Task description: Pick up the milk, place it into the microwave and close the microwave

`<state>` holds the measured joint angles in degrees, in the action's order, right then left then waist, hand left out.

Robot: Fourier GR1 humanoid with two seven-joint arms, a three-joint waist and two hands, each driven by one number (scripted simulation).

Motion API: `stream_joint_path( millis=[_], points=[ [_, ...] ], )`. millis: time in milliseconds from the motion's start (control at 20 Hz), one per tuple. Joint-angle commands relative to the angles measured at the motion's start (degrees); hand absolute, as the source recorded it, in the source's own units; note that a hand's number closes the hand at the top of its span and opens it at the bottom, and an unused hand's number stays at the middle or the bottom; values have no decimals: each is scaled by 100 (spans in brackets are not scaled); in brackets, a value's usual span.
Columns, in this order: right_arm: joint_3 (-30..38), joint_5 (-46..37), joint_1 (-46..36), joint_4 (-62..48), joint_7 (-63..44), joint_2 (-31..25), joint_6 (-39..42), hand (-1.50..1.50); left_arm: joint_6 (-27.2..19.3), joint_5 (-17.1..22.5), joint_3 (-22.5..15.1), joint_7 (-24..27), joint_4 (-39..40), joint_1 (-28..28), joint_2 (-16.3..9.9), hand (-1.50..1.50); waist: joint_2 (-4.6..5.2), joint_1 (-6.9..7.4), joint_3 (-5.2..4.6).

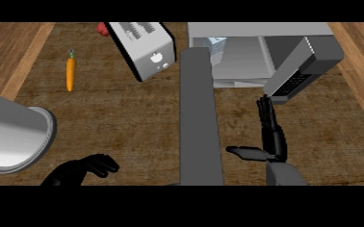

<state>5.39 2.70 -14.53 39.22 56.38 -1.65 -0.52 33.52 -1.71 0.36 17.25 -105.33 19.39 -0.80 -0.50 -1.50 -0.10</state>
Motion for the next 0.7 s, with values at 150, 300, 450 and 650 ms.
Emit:
stream_joint_path(
  millis=[150,300,450,650],
  points=[
    [-87,559,1559,1921,-361,-494,1025,150,-521,-464,-606,-364,398,-919,78,150,27,8,3],
    [-101,714,1879,2796,-886,-399,752,-150,-1185,-1107,-1118,-44,1039,-1243,79,150,31,12,0],
    [38,1002,2290,3412,-1182,-679,1033,-150,-1585,-1097,-1328,-141,1562,-1929,79,150,43,19,2],
    [106,1153,2631,4191,-1467,-740,1005,-150,-1651,-1034,-1507,-335,2113,-2719,80,150,48,53,5]
  ],
)
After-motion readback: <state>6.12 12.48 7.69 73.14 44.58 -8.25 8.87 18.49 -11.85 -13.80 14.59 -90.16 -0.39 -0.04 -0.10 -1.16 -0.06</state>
